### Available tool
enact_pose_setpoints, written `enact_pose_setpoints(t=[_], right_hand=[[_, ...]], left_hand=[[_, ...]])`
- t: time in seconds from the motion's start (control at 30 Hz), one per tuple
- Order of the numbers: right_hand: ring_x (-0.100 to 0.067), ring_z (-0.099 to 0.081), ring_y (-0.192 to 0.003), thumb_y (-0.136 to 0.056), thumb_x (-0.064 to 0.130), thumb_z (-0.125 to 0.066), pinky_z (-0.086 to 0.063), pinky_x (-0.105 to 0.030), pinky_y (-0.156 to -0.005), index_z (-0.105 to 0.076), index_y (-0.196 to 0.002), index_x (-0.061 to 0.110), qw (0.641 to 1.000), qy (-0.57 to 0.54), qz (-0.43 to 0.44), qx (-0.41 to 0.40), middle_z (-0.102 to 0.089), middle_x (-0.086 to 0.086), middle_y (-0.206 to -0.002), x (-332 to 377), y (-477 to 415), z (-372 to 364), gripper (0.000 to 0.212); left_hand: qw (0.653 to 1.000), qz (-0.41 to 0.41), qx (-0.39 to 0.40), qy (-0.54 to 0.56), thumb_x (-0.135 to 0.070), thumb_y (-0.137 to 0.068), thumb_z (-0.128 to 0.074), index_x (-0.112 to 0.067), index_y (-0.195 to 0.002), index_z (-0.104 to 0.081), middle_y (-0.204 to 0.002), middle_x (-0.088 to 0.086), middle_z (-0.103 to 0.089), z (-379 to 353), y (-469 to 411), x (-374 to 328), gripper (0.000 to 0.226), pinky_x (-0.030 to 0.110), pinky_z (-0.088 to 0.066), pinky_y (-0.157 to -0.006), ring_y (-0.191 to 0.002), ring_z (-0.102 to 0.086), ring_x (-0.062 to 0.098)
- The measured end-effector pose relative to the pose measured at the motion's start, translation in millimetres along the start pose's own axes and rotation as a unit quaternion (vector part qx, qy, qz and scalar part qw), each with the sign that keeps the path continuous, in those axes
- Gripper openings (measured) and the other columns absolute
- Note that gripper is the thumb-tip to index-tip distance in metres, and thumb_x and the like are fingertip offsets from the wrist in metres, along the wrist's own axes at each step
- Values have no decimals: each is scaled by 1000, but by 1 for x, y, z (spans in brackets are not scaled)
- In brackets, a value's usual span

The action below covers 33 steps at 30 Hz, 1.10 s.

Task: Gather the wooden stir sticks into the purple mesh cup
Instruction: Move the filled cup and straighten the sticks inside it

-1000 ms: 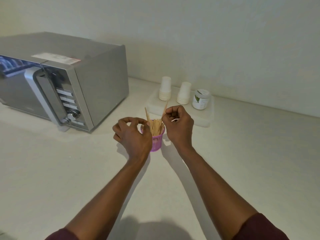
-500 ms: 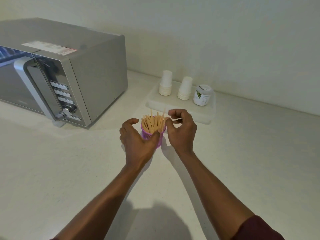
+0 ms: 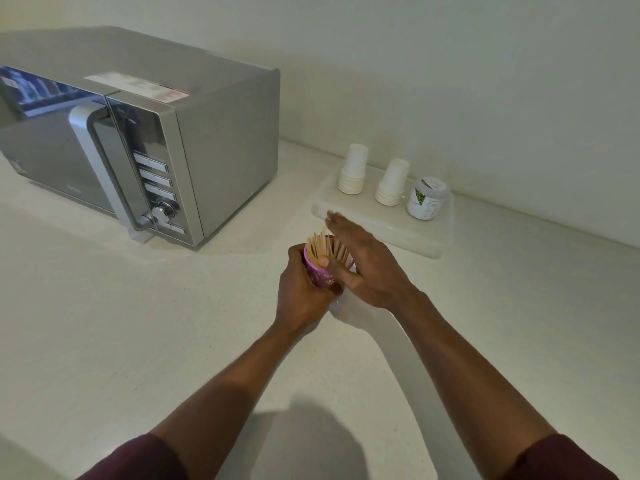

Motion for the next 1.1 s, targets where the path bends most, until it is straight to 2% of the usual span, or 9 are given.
enact_pose_setpoints(t=[0.1, 0.2, 0.4, 0.5, 0.6, 0.77, 0.93, 1.03, 1.1], right_hand=[[-9, -10, -162, -101, 62, -48, -16, -35, -131, -23, -166, 14, 999, 26, 37, 10, -17, 1, -175, 10, -7, 2, 85], [-8, -11, -161, -97, 73, -43, -23, -42, -130, -28, -165, 18, 994, 56, 19, 91, -17, 6, -175, 13, -11, -6, 88], [-11, -17, -161, -98, 69, -48, -22, -42, -130, -35, -163, 17, 997, 38, 7, 70, -27, 3, -172, 11, -8, -6, 84], [-9, -25, -158, -94, 62, -60, -23, -38, -130, -36, -162, 22, 998, -60, -23, 5, -34, 5, -170, 11, 0, 1, 82], [-10, -32, -154, -81, 55, -77, -28, -33, -125, -35, -162, 24, 992, -94, -54, -65, -36, 6, -168, 6, 9, 7, 96], [-9, -46, -140, -60, 58, -96, -41, -30, -113, -26, -162, 30, 967, -149, -195, -58, -45, 5, -157, -3, 36, -4, 127], [-13, -61, -122, -58, 57, -96, -54, -34, -103, -33, -156, 35, 947, -163, -250, -116, -61, 8, -139, -15, 78, 0, 118], [-12, -61, -119, -61, 52, -95, -54, -30, -98, -35, -155, 33, 936, -158, -271, -157, -59, 12, -136, -24, 106, 6, 113], [-10, -61, -117, -60, 50, -96, -55, -29, -98, -33, -155, 34, 930, -168, -287, -157, -59, 15, -132, -29, 118, 8, 115]], left_hand=[[1000, 7, 21, 5, -26, -71, -93, -27, -128, -50, -107, -15, -70, -2, -2, 1, 72, 32, -65, -76, -96, -71, 7], [999, 11, 35, 16, -16, -71, -87, -26, -123, -51, -102, -10, -72, -1, -3, 5, 64, 36, -64, -72, -91, -72, 7], [999, 11, 50, -1, -7, -74, -89, -23, -124, -52, -105, -8, -71, 0, -4, 1, 64, 19, -58, -68, -93, -71, 10], [998, 17, 58, -9, -13, -69, -94, -28, -126, -54, -107, -12, -72, 0, -4, 4, 71, 25, -62, -74, -97, -72, 9], [999, 17, 46, -2, -14, -65, -97, -27, -129, -58, -112, -14, -72, -2, -1, 2, 77, 22, -63, -76, -99, -72, 7], [999, -11, 45, 0, -11, -65, -95, -24, -129, -59, -112, -17, -73, -13, 13, -3, 75, 19, -61, -74, -98, -71, 4], [990, -30, 119, -63, -35, -61, -101, -28, -138, -54, -126, -22, -64, -28, 33, 0, 91, 10, -53, -86, -113, -65, 4], [947, -72, 188, -252, -76, -52, -89, -25, -159, -32, -165, -5, -35, -25, 39, 9, 131, 37, -39, -119, -151, -34, 18], [898, -90, 208, -377, -96, -56, -68, -17, -165, -20, -175, 4, -12, -22, 37, 15, 143, 47, -21, -130, -162, -8, 22]])
Point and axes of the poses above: each hand's wrist, its own y-axis away from the middle knuckle, its own z-axis out of the back of the hand, x = y × z, the point moved 3 cm from there along -y, towards the middle knuckle
